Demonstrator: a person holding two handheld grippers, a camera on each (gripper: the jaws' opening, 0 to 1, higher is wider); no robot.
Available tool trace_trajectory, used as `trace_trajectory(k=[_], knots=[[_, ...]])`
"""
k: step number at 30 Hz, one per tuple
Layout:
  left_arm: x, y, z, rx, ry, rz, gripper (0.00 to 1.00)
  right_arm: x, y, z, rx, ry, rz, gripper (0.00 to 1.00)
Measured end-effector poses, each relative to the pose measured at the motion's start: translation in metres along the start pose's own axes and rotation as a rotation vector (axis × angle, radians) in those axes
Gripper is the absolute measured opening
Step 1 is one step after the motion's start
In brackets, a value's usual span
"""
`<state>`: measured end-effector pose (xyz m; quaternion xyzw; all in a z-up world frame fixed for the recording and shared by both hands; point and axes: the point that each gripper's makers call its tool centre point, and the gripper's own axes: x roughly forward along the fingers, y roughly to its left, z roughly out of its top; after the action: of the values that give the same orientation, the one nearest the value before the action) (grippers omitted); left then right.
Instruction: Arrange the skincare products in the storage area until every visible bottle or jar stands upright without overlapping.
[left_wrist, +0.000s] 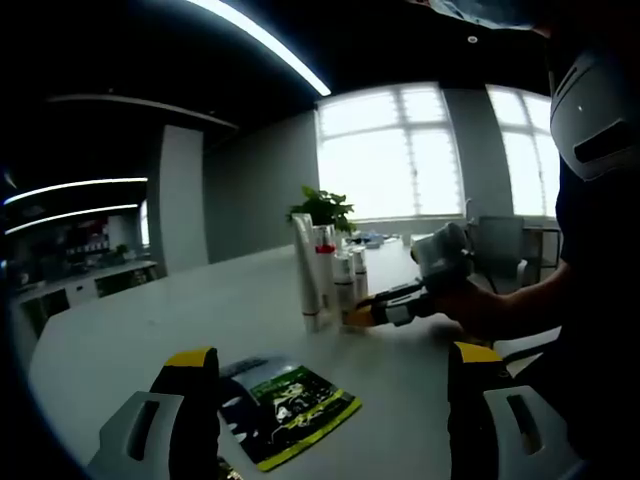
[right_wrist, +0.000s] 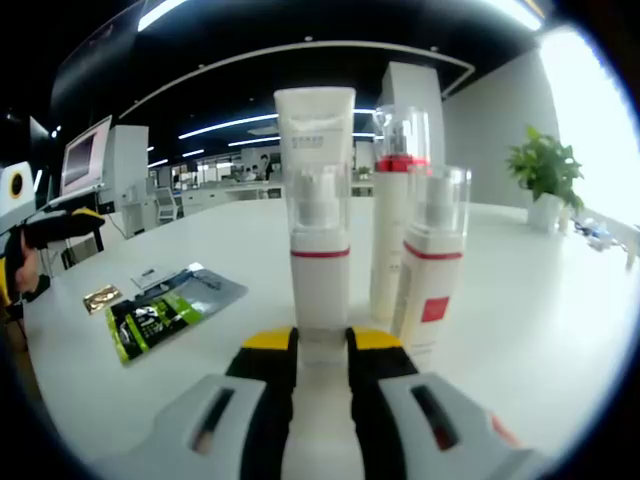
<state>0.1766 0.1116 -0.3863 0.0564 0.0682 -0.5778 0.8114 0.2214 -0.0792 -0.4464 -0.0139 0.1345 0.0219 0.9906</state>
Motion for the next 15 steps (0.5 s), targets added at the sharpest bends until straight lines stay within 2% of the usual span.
trace_trajectory(k=[15], knots=[[-0.0033,0.0074,0.0019,-0.002,-0.011,0.008,0.97,0.0027,0.0023,-0.0036,-0.010,0.023,0.014,0.23]])
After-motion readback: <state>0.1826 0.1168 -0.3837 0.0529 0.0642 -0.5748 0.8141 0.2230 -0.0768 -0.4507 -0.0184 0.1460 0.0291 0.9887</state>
